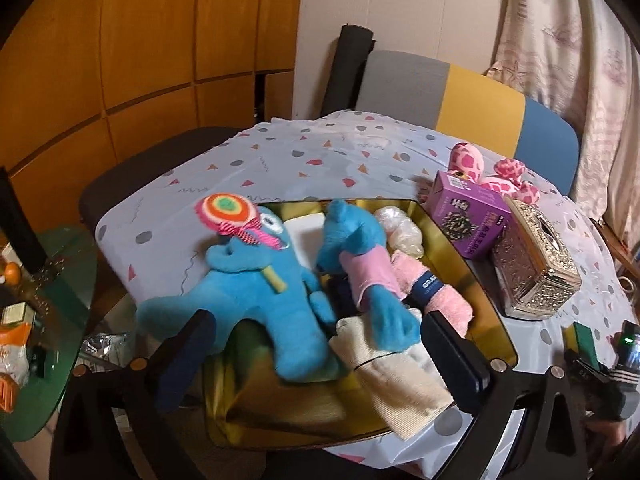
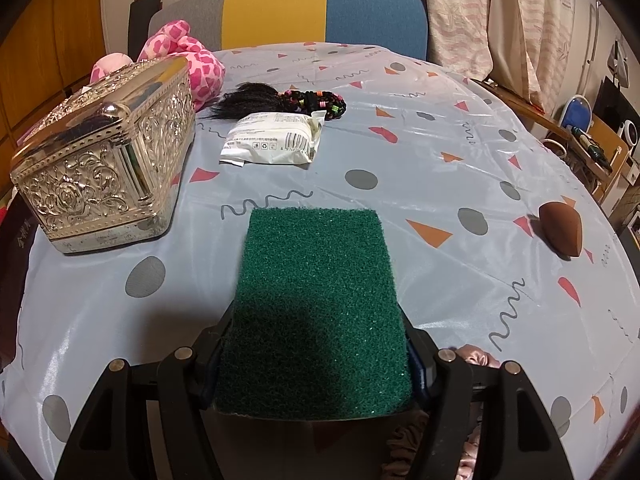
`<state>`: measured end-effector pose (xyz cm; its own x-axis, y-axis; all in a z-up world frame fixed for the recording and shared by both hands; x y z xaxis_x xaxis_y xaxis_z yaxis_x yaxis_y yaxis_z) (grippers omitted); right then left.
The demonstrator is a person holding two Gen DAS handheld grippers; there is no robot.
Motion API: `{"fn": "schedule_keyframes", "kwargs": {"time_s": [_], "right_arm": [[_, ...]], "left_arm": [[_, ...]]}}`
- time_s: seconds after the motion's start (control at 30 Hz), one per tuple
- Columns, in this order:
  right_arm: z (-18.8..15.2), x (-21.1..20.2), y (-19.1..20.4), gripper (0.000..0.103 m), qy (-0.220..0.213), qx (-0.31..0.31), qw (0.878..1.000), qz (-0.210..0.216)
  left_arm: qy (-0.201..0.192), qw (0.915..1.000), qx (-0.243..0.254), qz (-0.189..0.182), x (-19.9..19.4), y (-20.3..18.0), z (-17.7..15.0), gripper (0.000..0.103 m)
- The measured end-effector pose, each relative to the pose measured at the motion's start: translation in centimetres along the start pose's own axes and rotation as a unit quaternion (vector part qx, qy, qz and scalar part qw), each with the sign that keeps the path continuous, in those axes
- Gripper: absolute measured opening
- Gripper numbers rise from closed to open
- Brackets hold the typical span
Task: Organize soft objects
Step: 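Carry the green-and-yellow sponge into the gold tin and open right tool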
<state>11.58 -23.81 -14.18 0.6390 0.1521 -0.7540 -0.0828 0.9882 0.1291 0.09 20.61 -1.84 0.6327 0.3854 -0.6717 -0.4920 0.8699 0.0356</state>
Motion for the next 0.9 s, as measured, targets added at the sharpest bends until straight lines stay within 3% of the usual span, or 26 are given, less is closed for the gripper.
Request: {"fn": "schedule_keyframes", "kwargs": {"time_s": [0.43, 0.53, 0.7, 0.9], "right_arm": [[0.5, -0.8, 0.6, 0.069, 0.024, 0.01, 1.0, -0.018], [1.3, -2.7, 1.9, 0.069, 0.003, -0.003, 1.0, -0.005], [3.0, -6.5, 7.0, 0.069, -0.034, -0.056, 0.997, 0.048], [4.4, -9.4, 17.6, 0.069, -0.045, -0.15, 0.975, 0.16]], "left_arm": [[0.011, 0.9996, -0.013, 0.024, 0.4, 2.1, -1.4, 0.103], [0.014, 0.9993, -0.02, 0.028, 0.7, 2.6, -1.5, 0.103], [0.014, 0.9987, -0.034, 0.034, 1.0, 3.5, -1.3, 0.103], [0.006, 0.9979, -0.051, 0.039, 0.6, 4.6, -0.7, 0.103]]}}
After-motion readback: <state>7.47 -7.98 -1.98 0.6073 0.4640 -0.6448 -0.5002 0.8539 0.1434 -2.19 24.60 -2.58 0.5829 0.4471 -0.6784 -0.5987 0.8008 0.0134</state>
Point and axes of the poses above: each gripper's, at about its wrist camera, not at the fingertips, and x roughly the way its jaws point, y to its left, z to its top, the point moved 5 cm from there along x, roughly the way its jaws point, and after that the axes turned 11 degrees about z, right-handed, at the moved point
